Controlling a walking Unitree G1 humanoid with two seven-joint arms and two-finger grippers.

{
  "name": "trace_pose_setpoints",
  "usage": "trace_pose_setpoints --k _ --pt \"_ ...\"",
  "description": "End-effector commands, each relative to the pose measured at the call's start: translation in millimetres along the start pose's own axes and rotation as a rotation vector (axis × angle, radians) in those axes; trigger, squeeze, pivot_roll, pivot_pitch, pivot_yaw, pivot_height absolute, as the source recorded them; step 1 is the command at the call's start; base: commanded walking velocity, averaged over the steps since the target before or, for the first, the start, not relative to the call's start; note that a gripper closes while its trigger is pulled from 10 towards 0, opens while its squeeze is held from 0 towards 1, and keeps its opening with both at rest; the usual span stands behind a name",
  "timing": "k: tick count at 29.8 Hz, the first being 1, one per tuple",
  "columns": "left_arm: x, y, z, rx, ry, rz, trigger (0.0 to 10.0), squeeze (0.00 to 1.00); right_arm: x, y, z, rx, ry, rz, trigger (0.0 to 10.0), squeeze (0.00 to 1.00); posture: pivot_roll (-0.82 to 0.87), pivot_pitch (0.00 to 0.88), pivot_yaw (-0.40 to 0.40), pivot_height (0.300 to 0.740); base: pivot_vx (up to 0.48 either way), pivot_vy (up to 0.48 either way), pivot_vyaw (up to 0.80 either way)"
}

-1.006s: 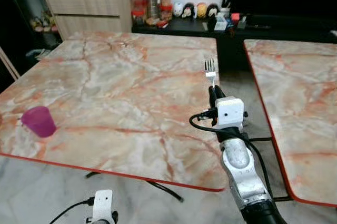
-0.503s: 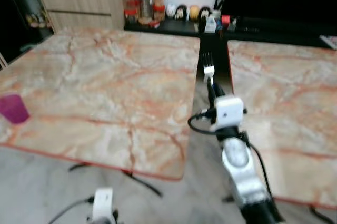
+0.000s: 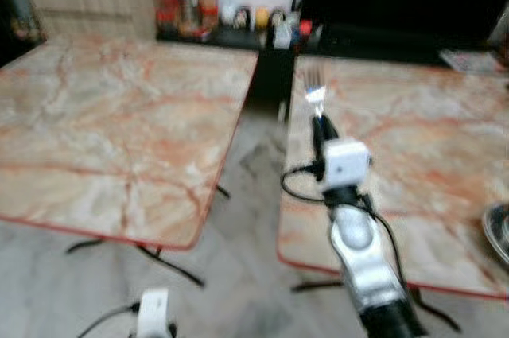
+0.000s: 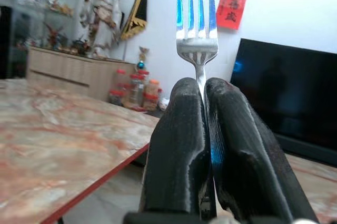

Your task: Setting the table

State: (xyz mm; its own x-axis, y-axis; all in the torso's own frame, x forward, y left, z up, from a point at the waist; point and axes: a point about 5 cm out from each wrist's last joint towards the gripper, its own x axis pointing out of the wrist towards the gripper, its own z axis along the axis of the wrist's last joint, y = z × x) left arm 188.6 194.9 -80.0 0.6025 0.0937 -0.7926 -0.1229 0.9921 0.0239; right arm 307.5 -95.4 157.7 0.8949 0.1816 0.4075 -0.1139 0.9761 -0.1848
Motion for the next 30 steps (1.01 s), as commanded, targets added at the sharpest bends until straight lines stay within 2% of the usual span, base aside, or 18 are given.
trace_pose_setpoints --k 1,30 --pt "0.6 -5.6 2.1 -0.003 -0.006 -0.016 10.0 0.00 1.3 -8.4 4.0 -0.020 -0.019 -0.021 10.0 0.00 -0.08 0.000 0.002 0.740 0.000 -0.379 0.00" --pt "1.1 -8.6 4.6 0.003 -0.018 -0.031 10.0 0.00 -0.7 -12.0 8.2 -0.035 -0.030 -0.032 10.0 0.00 -0.09 0.000 0.005 0.740 0.000 -0.375 0.00"
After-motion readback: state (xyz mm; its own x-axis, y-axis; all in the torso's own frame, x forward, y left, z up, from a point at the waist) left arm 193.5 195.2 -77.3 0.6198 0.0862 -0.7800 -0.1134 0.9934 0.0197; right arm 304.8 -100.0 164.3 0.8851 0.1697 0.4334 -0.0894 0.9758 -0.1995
